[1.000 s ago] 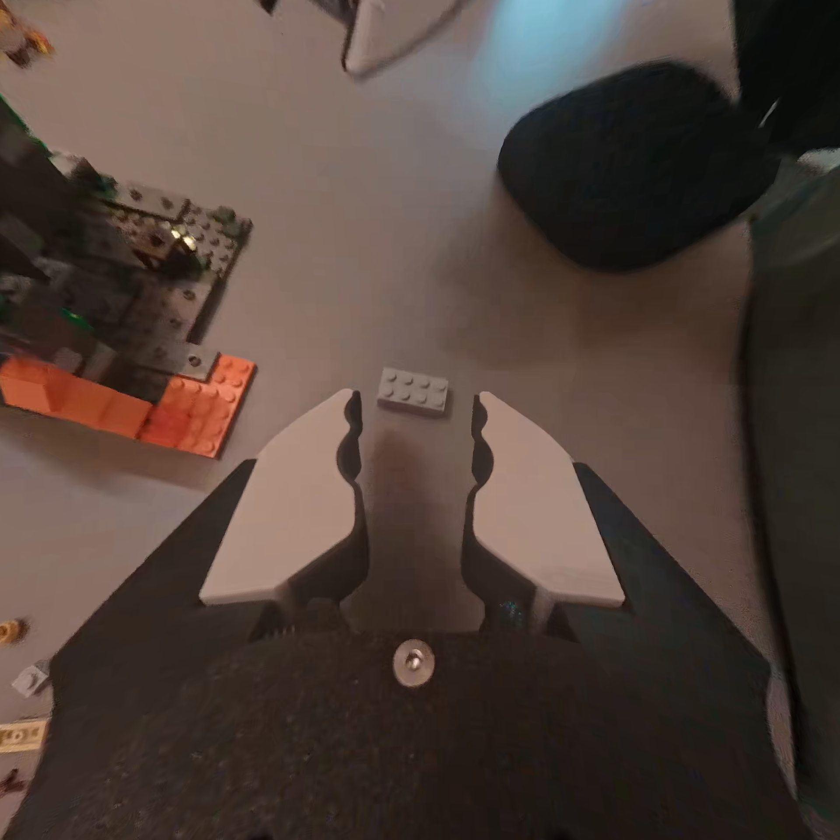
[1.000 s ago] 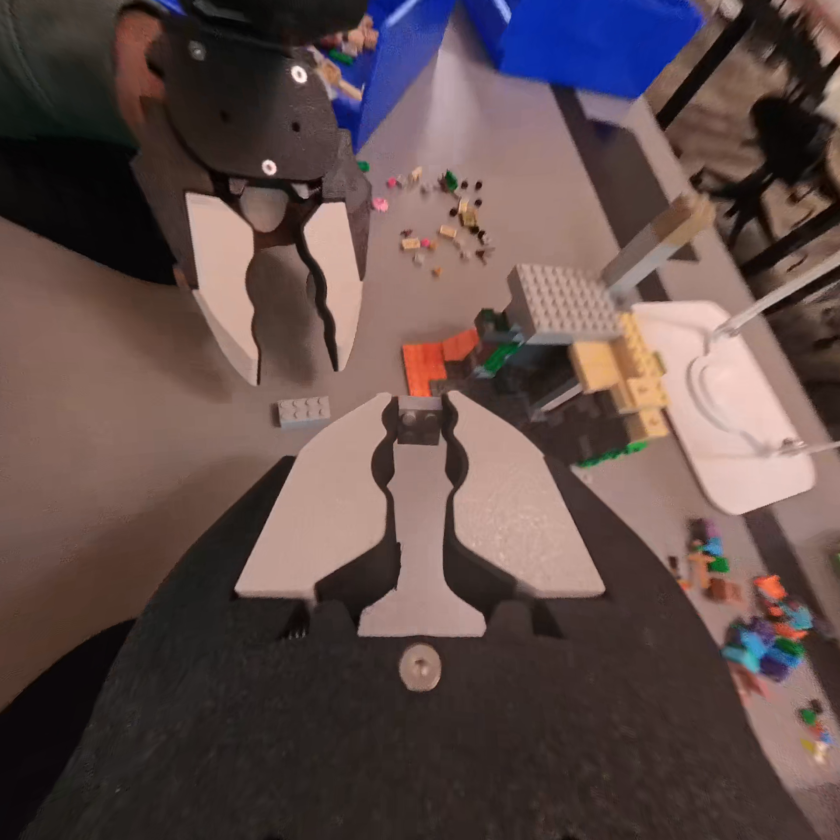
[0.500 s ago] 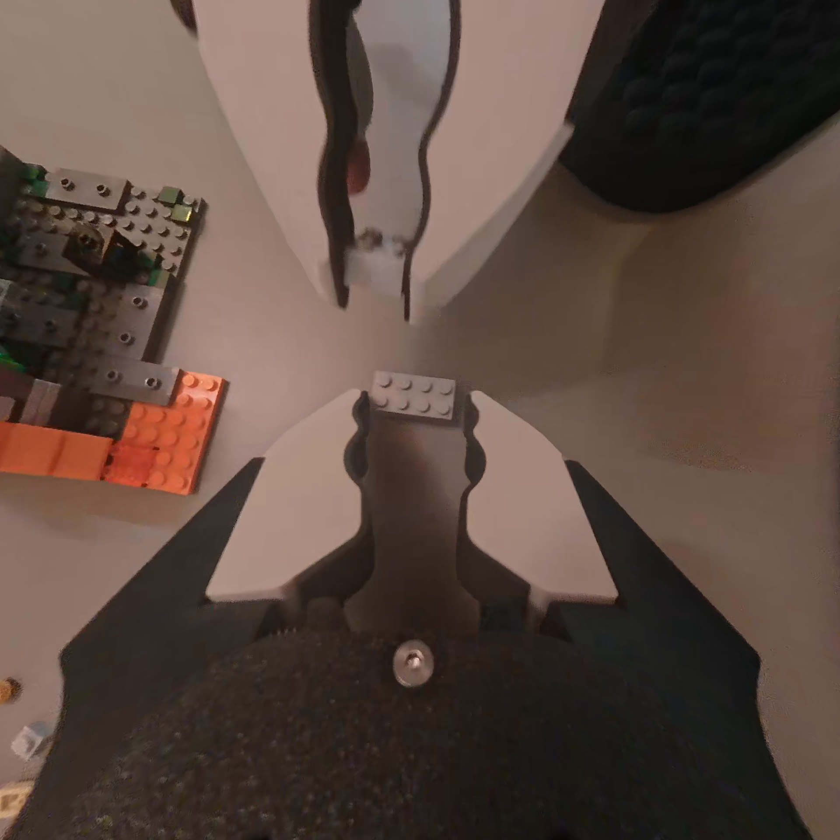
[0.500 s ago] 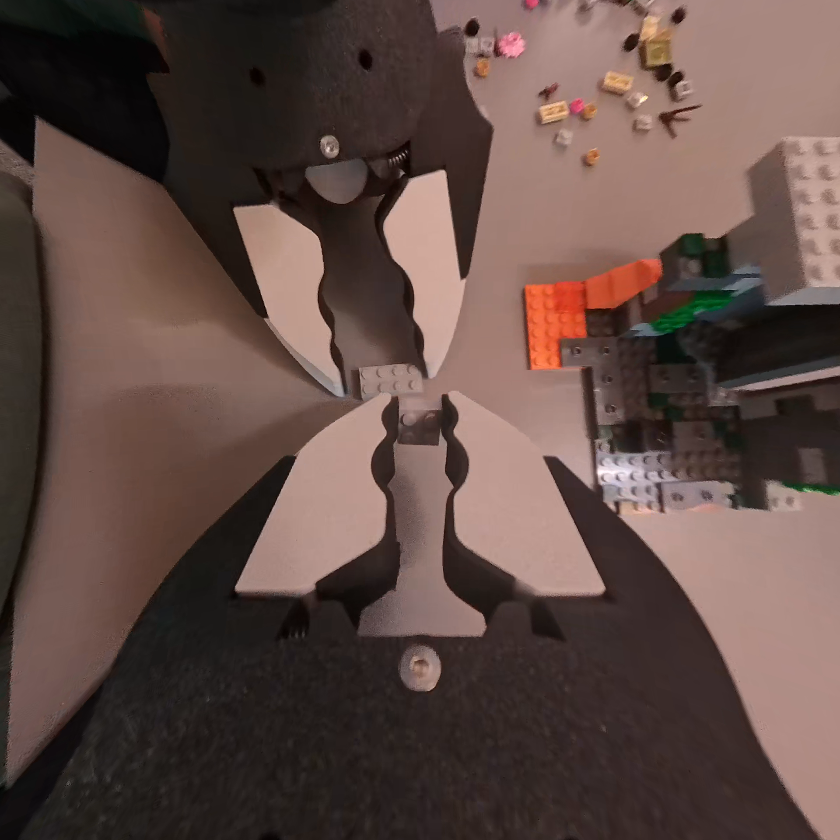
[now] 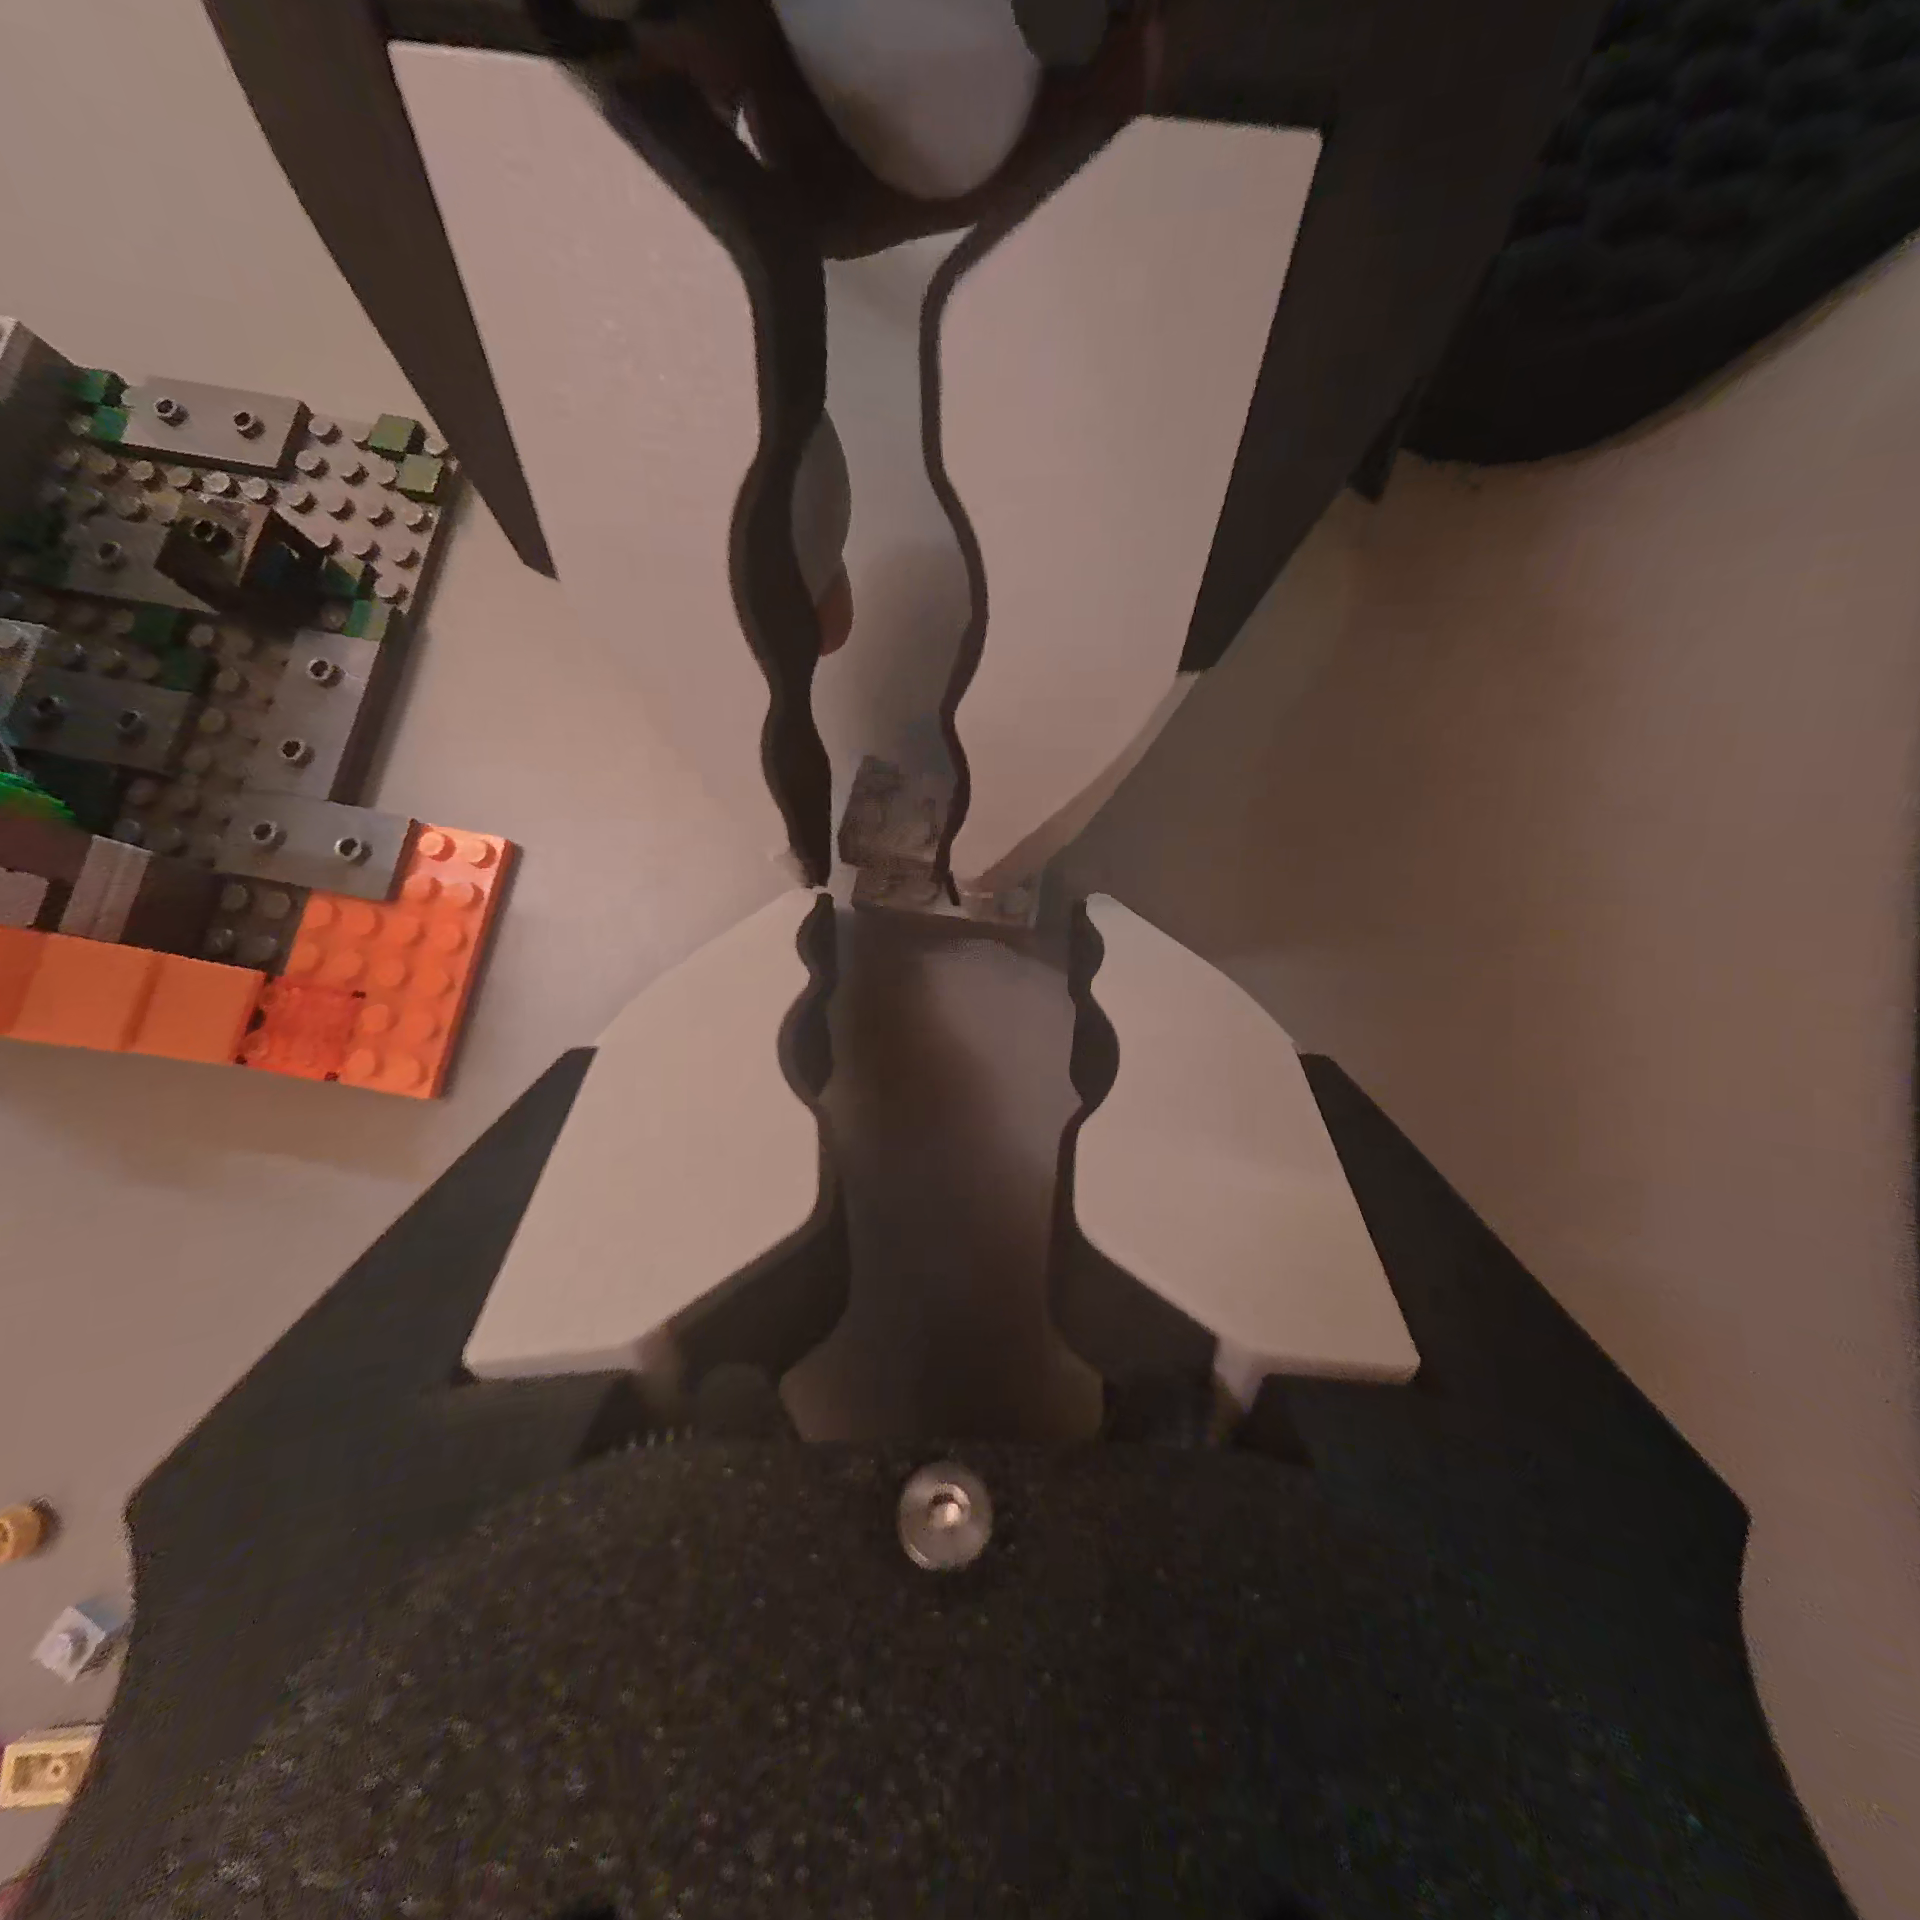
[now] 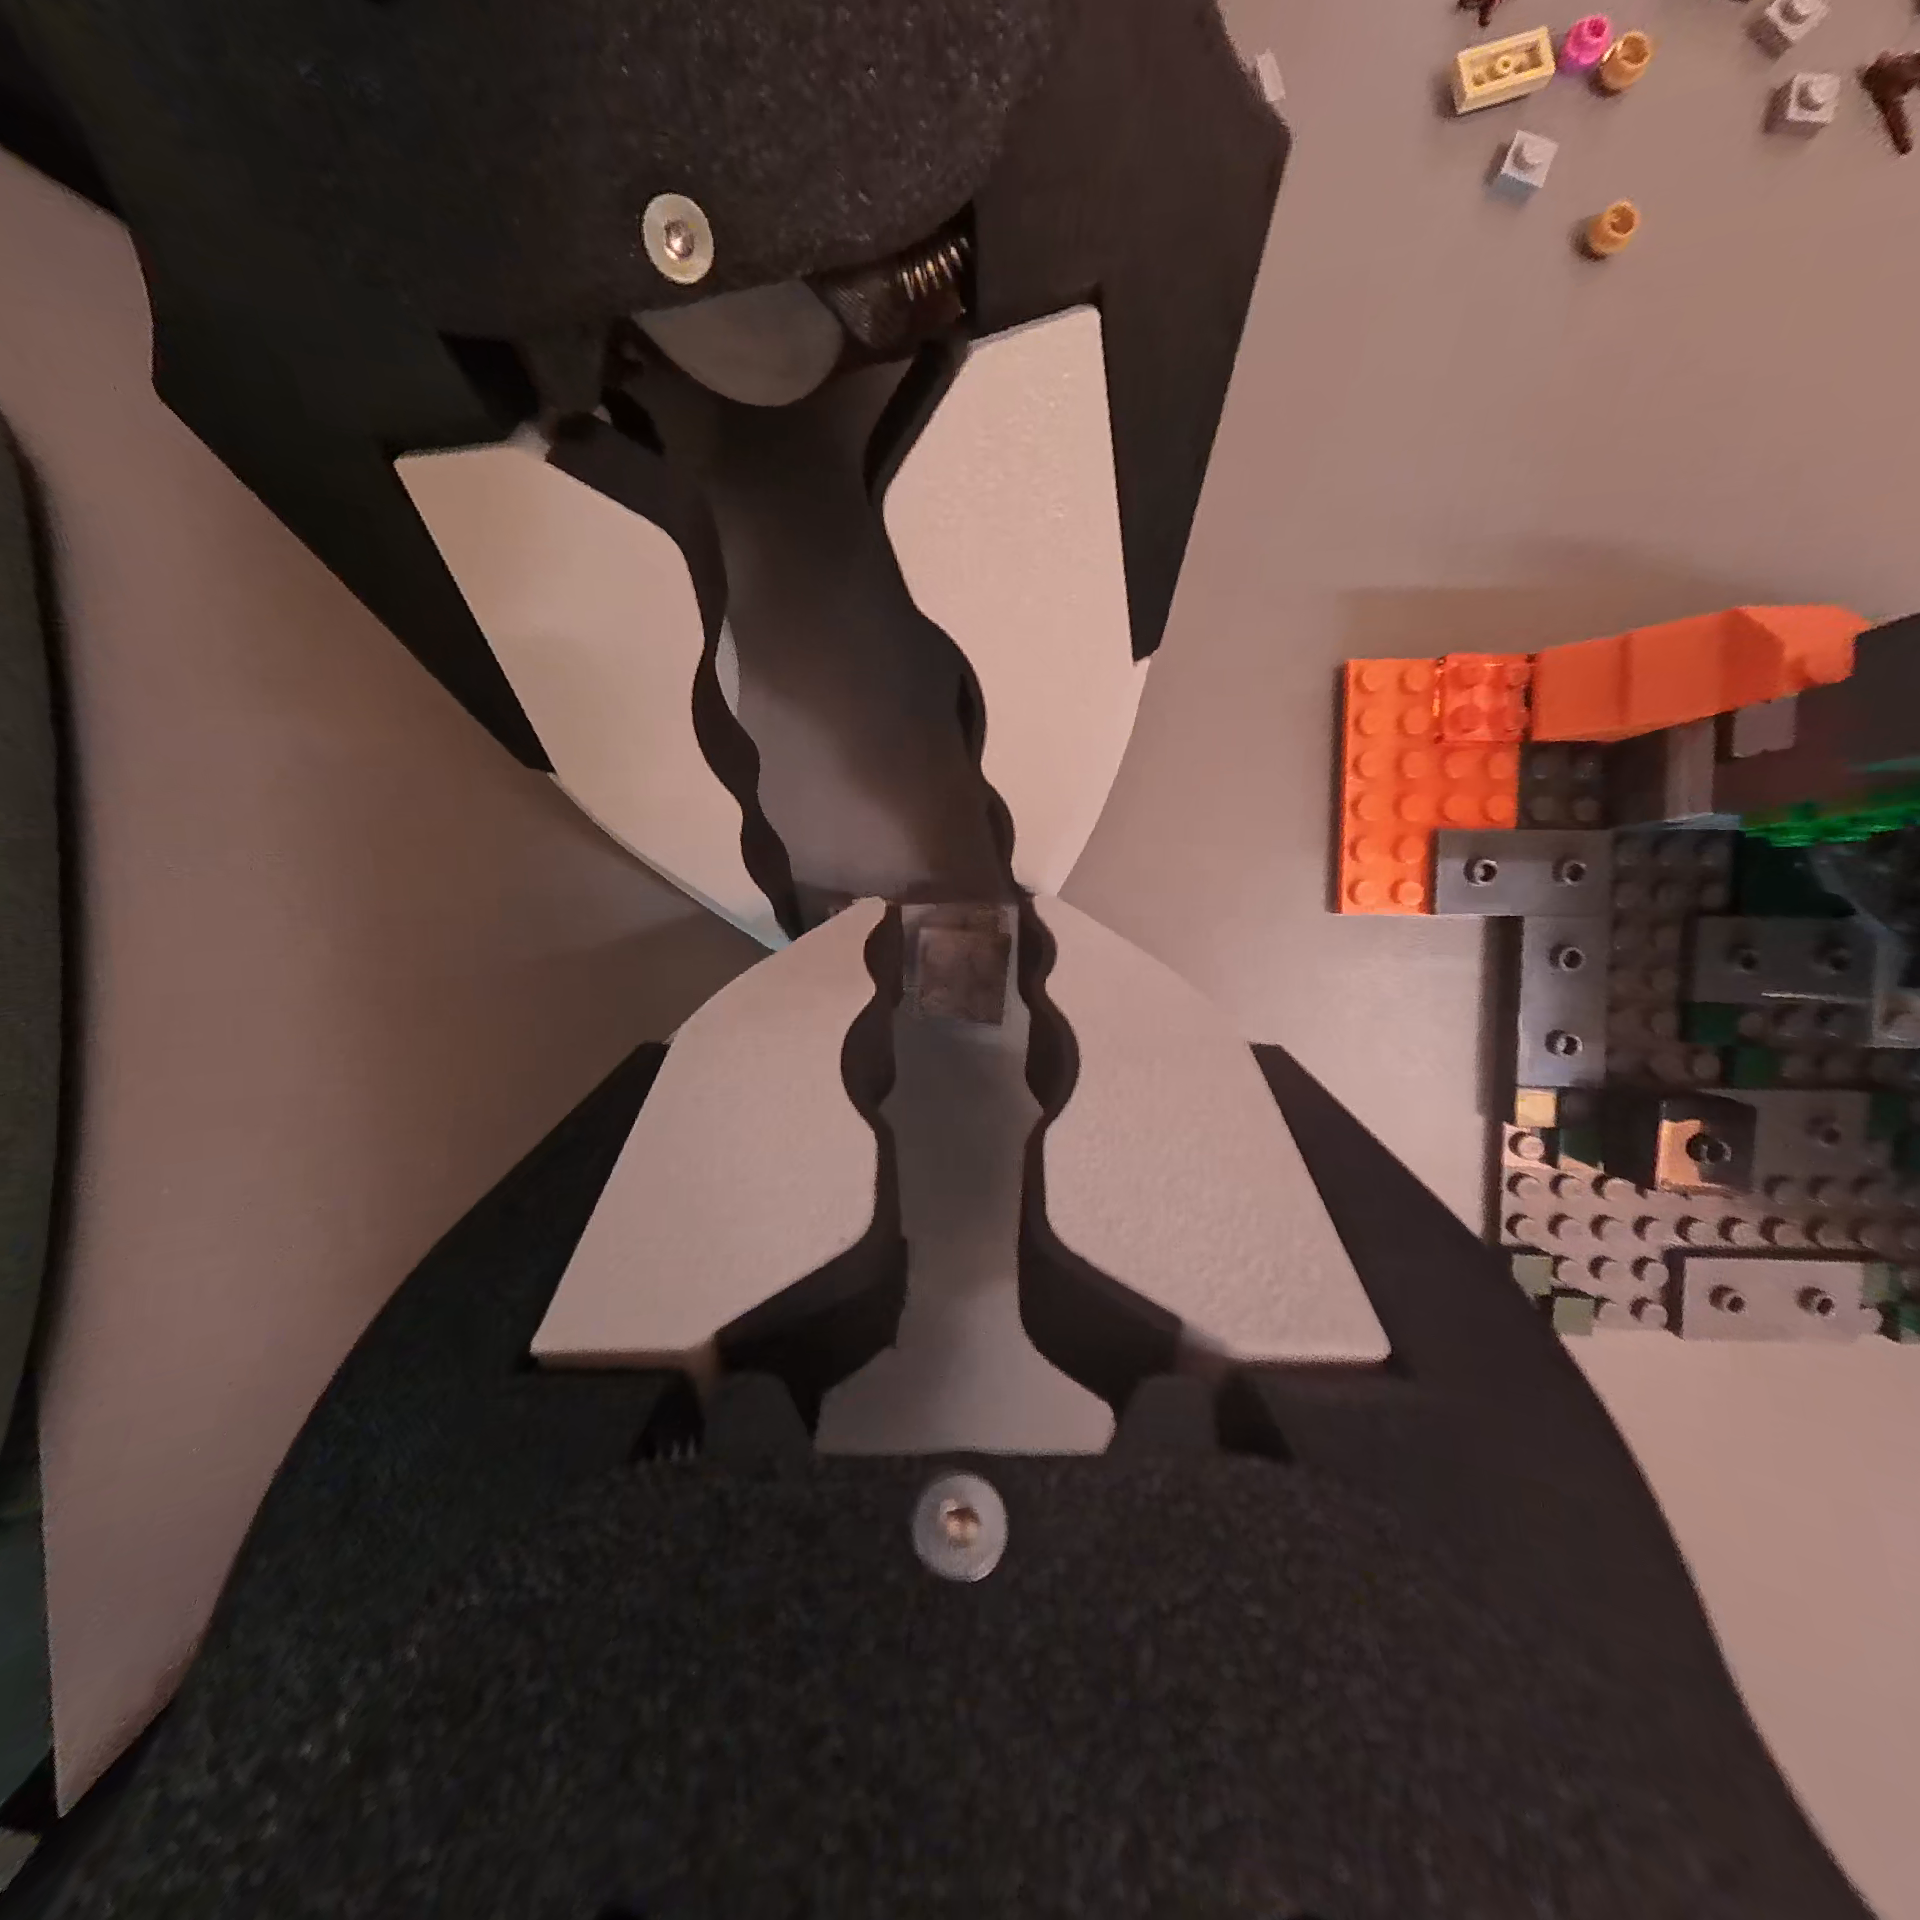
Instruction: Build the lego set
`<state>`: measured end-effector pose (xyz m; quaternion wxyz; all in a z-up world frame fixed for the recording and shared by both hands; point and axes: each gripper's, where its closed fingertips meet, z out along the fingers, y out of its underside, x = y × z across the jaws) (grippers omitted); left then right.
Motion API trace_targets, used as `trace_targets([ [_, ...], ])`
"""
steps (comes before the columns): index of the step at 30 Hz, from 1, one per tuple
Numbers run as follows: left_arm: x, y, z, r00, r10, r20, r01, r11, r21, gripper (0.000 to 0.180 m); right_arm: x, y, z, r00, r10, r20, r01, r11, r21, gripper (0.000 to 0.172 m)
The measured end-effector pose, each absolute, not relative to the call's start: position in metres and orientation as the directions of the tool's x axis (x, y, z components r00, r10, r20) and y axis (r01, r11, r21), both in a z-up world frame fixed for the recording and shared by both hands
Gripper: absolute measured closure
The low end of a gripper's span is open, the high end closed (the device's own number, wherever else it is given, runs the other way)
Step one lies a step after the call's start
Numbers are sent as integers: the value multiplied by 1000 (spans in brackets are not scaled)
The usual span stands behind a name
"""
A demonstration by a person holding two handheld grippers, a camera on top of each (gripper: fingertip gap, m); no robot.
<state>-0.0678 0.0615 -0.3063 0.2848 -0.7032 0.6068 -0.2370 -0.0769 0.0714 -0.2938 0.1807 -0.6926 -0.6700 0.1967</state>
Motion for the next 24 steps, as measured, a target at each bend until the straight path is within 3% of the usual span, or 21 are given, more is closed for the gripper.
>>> trace_targets([
  [16, -72, 60, -306, 156, -988, -12, -717, -105, -689, 142, -35, 75, -289, 36, 999, 5, 855, -29, -518, 145],
  [24, -69, 63, -307, 163, -986, 20, -712, -132, -690, 147, -25, 83, -303, 190, 981, 44, 842, -140, -521, 143],
])
